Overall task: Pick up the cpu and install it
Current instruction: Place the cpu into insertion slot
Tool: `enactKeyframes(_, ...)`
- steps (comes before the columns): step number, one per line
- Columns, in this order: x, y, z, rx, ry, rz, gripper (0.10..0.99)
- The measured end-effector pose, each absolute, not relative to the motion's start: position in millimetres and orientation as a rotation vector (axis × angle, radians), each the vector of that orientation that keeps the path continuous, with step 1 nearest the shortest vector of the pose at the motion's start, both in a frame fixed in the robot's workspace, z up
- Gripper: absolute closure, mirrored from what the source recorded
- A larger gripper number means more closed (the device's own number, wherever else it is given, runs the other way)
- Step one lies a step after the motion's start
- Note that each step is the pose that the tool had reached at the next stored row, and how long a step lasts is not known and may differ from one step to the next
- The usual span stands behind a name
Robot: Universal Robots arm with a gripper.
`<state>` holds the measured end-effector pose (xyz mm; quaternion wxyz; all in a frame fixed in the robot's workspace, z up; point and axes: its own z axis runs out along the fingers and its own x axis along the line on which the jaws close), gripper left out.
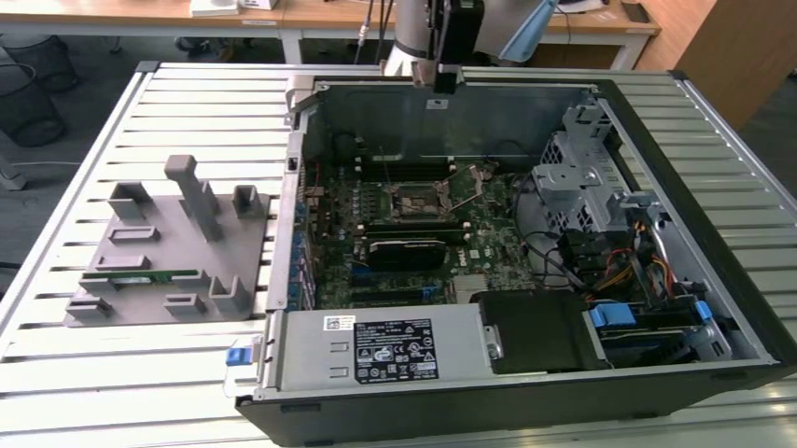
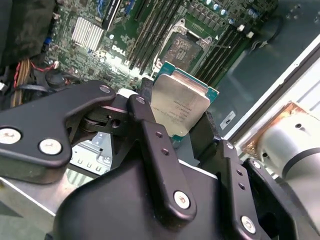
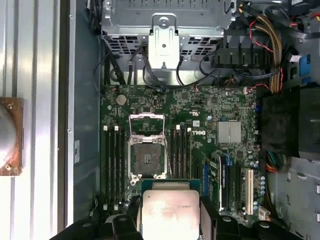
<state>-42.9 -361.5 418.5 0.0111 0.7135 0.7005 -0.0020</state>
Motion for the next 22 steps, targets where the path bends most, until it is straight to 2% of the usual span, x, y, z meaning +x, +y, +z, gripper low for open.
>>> enactKeyframes(14, -43, -361, 415, 2.444, 1.939, -0.011, 0.545)
enactKeyframes(22, -43, -361, 408, 2.327, 2.077, -0.008, 0.545)
